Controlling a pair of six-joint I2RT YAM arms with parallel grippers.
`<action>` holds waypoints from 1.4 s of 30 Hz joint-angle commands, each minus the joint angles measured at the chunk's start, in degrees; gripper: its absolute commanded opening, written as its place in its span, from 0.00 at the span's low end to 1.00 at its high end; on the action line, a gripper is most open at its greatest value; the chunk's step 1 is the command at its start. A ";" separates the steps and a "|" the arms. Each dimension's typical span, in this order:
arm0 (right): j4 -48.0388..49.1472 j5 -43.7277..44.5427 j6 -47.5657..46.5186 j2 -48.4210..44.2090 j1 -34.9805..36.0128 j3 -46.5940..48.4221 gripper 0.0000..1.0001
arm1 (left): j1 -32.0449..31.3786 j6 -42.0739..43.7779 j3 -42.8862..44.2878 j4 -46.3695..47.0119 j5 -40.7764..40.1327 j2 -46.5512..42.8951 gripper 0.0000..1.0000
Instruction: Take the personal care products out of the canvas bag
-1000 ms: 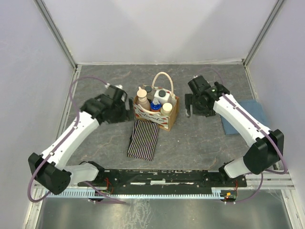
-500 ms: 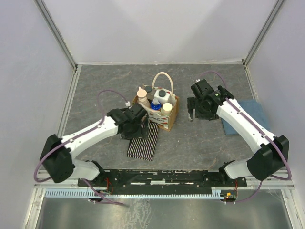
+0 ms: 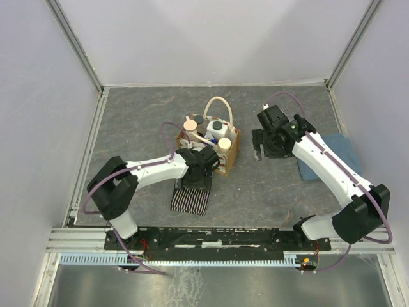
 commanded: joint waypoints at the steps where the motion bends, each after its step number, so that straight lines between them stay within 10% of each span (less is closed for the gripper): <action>1: -0.13 2.23 -1.39 -2.65 -0.16 1.09 0.95 | 0.39 -3.45 0.66 2.29 -2.86 4.34 0.97; 18: -0.76 3.96 -2.60 -4.41 -0.19 2.65 0.96 | 29.48 -4.43 -18.68 6.50 1.32 -11.51 1.00; 31: -3.11 3.59 -1.28 -11.90 -0.20 3.79 0.97 | 62.74 2.38 -5.03 5.77 4.75 3.69 1.00; 42: -4.50 -2.64 0.15 -16.06 -0.14 3.50 0.97 | 75.71 -4.77 5.66 5.15 3.66 13.24 1.00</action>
